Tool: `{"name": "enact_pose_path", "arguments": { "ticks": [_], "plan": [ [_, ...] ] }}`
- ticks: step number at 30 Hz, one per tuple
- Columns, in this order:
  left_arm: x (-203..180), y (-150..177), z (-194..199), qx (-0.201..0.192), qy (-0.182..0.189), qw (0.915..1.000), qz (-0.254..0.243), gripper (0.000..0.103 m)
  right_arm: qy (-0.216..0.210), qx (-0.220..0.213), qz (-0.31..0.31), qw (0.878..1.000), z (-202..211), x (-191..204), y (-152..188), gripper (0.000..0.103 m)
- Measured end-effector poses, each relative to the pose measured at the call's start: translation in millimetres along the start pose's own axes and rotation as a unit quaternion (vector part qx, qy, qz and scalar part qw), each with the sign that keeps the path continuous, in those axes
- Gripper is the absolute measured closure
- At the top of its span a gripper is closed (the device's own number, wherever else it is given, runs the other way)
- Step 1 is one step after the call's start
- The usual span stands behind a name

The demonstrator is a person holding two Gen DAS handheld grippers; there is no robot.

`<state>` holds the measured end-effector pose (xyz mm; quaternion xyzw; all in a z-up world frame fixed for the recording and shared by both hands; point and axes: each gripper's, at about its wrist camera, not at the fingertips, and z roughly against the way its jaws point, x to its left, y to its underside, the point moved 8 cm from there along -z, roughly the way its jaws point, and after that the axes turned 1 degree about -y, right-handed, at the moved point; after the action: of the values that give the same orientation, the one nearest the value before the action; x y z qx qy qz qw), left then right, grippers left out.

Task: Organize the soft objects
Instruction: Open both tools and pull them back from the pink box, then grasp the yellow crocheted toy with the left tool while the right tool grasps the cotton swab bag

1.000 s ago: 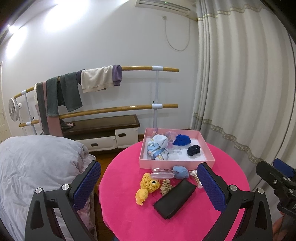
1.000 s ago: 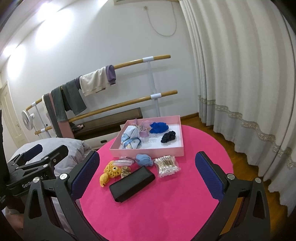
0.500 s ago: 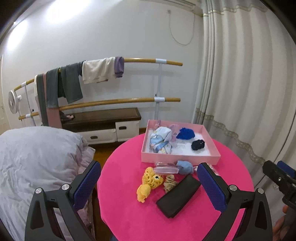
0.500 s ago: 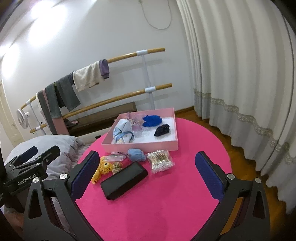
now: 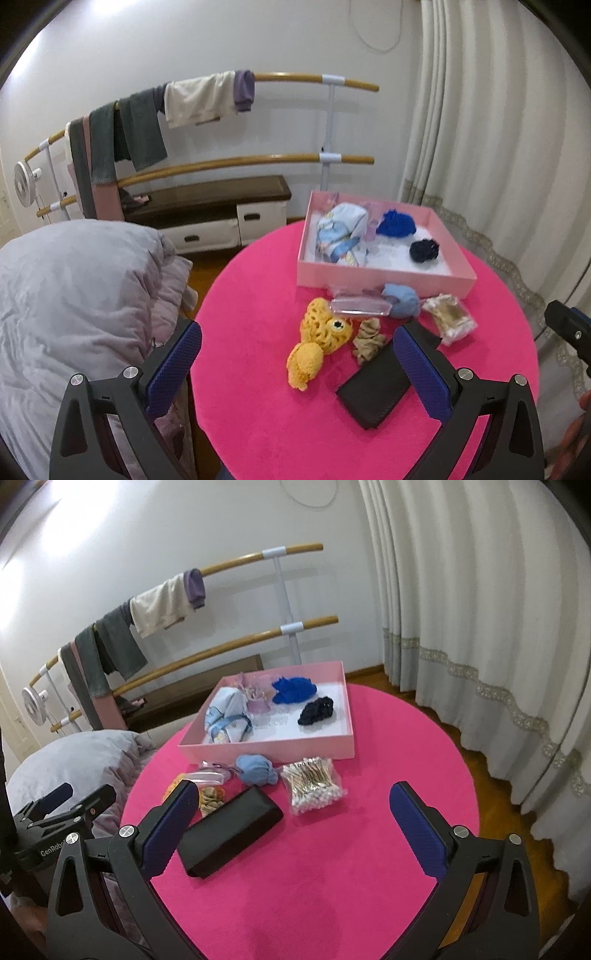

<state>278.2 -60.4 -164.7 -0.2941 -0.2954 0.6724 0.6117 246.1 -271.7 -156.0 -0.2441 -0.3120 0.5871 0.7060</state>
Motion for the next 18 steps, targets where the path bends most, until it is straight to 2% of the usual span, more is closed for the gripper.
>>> {"name": "enact_pose_path", "arguments": {
  "ticks": [7, 18],
  "plan": [
    [-3, 3, -49, 0.027, -0.004, 0.9996, -0.011, 0.0, 0.008, 0.032, -0.003, 0.999, -36, -8, 7, 0.0],
    [-5, 17, -152, 0.083, -0.024, 0.9956, -0.036, 0.0, 0.027, 0.082, -0.003, 0.996, -96, -21, 21, 0.0]
  ]
}}
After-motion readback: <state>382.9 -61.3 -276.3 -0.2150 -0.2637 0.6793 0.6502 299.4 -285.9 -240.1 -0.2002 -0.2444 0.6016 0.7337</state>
